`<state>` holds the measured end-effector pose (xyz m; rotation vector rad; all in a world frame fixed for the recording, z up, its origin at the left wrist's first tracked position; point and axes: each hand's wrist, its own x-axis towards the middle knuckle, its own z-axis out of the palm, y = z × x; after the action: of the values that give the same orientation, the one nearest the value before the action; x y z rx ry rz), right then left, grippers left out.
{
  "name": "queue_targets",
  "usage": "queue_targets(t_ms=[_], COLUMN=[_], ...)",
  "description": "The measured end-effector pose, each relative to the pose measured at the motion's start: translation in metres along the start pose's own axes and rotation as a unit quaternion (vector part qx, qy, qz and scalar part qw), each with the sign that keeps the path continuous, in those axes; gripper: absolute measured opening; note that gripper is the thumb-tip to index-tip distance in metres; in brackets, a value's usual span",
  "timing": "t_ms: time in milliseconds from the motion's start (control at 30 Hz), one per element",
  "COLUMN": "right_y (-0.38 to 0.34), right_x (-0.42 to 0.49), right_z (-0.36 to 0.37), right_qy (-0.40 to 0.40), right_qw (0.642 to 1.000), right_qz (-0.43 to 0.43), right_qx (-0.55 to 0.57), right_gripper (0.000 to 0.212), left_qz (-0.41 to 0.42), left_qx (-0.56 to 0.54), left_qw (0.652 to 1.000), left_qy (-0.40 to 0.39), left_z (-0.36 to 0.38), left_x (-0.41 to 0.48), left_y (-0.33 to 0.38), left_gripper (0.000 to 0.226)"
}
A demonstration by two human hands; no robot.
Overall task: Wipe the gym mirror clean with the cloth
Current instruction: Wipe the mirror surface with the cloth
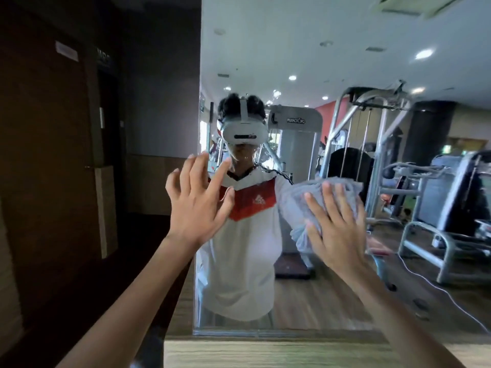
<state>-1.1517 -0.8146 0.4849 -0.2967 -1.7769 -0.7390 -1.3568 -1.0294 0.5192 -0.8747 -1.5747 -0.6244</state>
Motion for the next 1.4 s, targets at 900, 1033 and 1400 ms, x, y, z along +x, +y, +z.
queue_targets(t_ms=[900,1033,1400], right_y=[0.083,0.061,0.102], right_x=[0.182,0.226,0.228], right_z=[-0.027,-0.025,-0.036], right_qy=[0.029,0.076,0.045], right_qw=[0.997,0.989,0.996], right_qz=[-0.059,0.129,0.077], right_qx=[-0.034,0.005,-0.004], right_gripper=[0.055,0.057,0.056], left_qz=[0.007,-0.012,-0.043], left_qx=[-0.055,-0.070,-0.095], left_qw=[0.998,0.997,0.993], left_qy=[-0.036,0.003,0.053], left_z=[-0.027,-0.020,-0.010], left_x=[0.159,0.158,0.154], left_y=[-0.014,-0.008,-0.007], left_gripper=[0.069,0.066,0.069])
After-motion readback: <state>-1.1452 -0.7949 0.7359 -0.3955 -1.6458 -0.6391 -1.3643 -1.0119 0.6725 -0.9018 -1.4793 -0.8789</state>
